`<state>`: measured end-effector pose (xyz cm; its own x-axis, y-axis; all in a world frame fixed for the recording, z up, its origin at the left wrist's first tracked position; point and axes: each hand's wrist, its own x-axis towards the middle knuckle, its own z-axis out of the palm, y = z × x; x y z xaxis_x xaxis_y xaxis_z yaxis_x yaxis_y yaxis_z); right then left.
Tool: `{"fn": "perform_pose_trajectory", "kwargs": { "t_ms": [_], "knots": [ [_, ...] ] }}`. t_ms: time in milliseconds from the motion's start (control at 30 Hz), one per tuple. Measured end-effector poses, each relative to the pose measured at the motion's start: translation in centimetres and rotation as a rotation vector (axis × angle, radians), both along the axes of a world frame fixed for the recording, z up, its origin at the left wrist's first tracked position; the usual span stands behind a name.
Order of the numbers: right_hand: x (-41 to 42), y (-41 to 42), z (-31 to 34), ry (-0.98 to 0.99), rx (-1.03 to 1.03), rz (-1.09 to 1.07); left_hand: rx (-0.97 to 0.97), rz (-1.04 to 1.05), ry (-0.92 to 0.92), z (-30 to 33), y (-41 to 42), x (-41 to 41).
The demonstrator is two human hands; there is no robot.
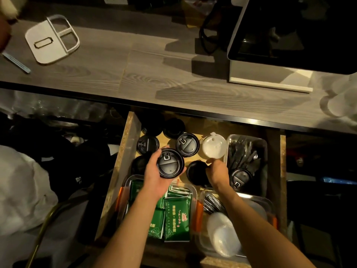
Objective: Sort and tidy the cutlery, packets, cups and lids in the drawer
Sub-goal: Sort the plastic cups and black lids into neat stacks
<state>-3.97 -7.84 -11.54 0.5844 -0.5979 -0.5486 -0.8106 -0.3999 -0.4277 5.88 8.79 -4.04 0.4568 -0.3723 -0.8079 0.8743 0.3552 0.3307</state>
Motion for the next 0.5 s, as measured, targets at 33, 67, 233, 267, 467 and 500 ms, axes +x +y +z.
{"fn": "perform_pose_trajectory", "kwargs": {
  "t_ms": [33, 67, 233, 267, 467, 500],
  "knots": [
    [-0.1, -0.1, 0.5, -0.008, -0.033, -0.003, 0.005, -0.015, -0.004, 0.0, 0.0, 0.0],
    [-0.2, -0.2, 1.1, -0.028, -0.074, -0.005, 0.008, -0.029, -0.011, 0.0, 0.0, 0.0],
    [-1.2, -0.7, 6.8, -0.373, -0.139, -0.294, 0.019, -0.097, -0.035, 0.4, -0.9, -0.3],
    [-1.4, -0.7, 8.1, -0.466, -0.101, -0.374, 0.022, -0.119, -0.042, 0.5, -1.2, -0.5],
    [-1.7, 0.4, 12.1, -0.684, 0.121, -0.449, 0.047, -0.342, -0.062, 2.6, -4.9, -3.2],
    [-1.7, 0.6, 12.0, -0.663, 0.096, -0.424, 0.035, -0.350, -0.061, 3.2, -5.5, -3.7]
  ]
}}
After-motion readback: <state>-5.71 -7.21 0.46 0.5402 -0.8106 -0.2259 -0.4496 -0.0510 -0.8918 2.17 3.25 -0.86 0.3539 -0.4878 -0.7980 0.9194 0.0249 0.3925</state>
